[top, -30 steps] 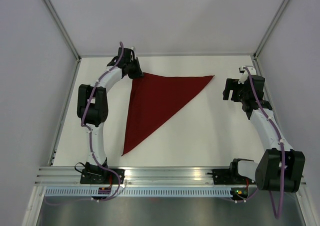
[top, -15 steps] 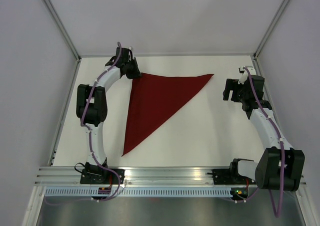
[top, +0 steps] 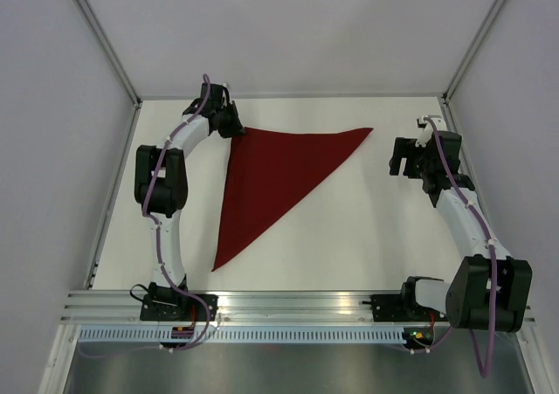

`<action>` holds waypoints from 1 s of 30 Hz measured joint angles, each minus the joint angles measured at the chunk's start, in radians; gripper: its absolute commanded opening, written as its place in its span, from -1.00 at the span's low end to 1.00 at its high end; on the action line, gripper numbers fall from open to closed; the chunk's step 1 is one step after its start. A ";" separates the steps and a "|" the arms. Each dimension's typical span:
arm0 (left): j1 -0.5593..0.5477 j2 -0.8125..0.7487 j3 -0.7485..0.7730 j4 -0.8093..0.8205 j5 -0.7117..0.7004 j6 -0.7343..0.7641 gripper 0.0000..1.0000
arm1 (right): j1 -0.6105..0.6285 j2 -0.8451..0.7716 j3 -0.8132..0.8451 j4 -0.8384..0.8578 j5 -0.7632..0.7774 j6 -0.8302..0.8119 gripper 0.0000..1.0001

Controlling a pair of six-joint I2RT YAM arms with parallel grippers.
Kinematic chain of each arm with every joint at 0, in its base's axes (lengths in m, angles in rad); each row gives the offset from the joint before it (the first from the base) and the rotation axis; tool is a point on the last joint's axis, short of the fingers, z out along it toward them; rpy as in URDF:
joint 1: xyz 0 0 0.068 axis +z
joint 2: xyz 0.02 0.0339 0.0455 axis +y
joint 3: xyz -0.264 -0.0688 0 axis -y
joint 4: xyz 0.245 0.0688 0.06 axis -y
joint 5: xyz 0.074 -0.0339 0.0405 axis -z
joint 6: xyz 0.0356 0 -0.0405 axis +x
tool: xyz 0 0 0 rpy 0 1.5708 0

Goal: Fold the napkin, place the utensils inside, and roll it up
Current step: Fold the napkin at the center of the board.

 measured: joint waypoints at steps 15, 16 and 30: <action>0.013 0.011 0.004 0.000 0.004 0.000 -0.95 | 0.000 0.007 0.000 0.000 0.000 -0.006 0.80; 0.014 0.011 0.004 0.000 0.004 0.000 -0.95 | 0.000 0.008 0.000 0.000 0.000 -0.006 0.81; 0.018 0.025 0.022 0.001 0.005 0.000 -0.95 | 0.000 0.010 0.000 0.000 -0.001 -0.007 0.81</action>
